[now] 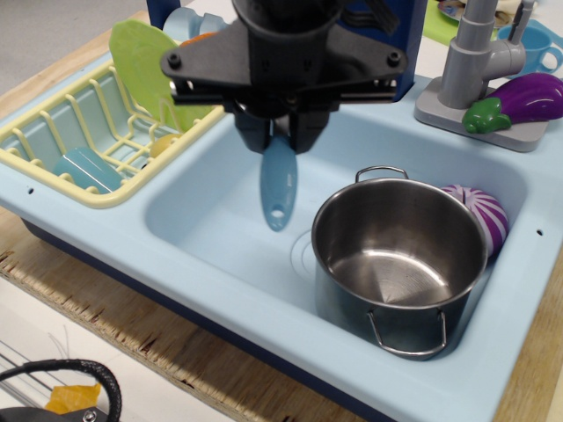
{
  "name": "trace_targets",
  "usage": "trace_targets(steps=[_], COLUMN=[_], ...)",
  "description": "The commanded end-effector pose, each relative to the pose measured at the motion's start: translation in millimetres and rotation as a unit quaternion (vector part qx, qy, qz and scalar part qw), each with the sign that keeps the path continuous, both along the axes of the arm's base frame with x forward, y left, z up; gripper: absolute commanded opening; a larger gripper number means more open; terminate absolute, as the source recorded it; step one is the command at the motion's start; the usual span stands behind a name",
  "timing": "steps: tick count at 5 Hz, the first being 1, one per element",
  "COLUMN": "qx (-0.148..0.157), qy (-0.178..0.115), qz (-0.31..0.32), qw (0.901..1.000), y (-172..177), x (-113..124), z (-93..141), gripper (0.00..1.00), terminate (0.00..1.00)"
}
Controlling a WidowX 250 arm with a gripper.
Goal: Put spoon in pot
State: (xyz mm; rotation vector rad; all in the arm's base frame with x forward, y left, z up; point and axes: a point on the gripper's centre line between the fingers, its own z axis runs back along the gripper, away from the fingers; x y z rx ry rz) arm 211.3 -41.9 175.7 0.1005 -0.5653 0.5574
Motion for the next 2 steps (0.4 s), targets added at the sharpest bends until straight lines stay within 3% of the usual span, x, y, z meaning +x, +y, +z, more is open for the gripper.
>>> trace_targets(steps=[1,2], qx=[-0.034,-0.050], qy=[-0.060,-0.099], qz=[-0.018,-0.040], qw=[0.9975,0.9931], y=[-18.5,-27.5], x=[9.0,20.2], z=[-2.0,-11.9], gripper=[0.00,0.00], terminate=[0.00,1.00])
